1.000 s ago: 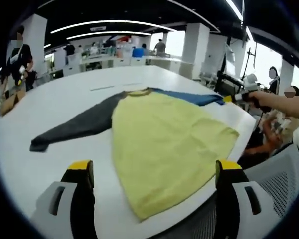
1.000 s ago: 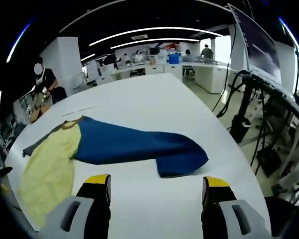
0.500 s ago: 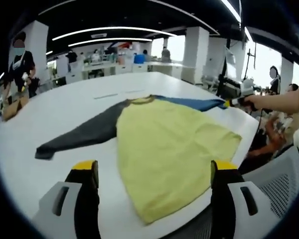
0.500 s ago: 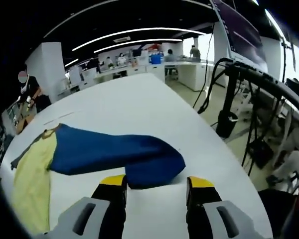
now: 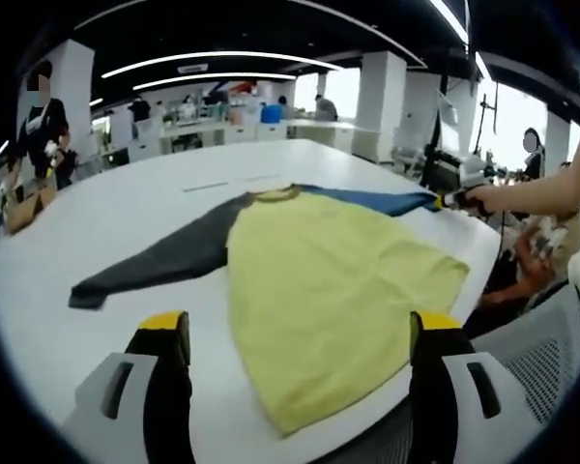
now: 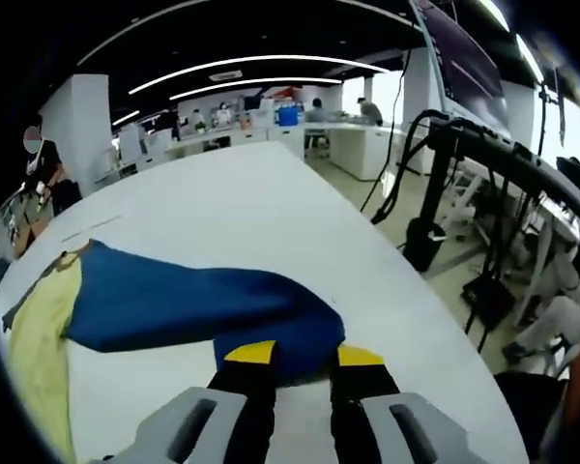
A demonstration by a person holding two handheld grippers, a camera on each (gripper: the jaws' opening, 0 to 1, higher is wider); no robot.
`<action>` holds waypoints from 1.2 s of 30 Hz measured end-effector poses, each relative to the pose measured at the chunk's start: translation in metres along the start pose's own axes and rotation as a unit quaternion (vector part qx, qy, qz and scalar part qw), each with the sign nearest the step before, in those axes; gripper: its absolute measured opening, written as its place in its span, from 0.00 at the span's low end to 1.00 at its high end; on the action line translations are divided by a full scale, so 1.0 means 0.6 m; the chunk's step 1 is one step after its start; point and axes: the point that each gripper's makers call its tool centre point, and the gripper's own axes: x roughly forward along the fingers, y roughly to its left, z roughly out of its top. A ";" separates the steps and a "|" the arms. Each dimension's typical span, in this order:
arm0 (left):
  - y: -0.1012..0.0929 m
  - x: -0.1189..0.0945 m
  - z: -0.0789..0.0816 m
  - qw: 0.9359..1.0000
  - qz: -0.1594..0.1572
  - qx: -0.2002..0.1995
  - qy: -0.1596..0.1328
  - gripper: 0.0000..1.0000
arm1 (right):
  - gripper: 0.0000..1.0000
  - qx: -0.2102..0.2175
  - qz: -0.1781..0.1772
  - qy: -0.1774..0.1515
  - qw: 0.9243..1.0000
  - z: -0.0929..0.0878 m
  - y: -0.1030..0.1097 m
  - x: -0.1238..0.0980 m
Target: Fold the garment on the visible template until the final outline fits inside the template.
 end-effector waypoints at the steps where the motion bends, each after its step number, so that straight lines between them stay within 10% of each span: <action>1: -0.001 0.001 0.001 1.000 -0.002 0.000 0.000 0.91 | 0.01 -0.001 -0.002 0.000 1.000 0.001 0.000 0.001; 36: -0.014 0.007 0.006 1.000 -0.012 0.010 0.006 0.92 | 0.00 -0.072 0.001 0.033 0.997 0.067 -0.060 0.017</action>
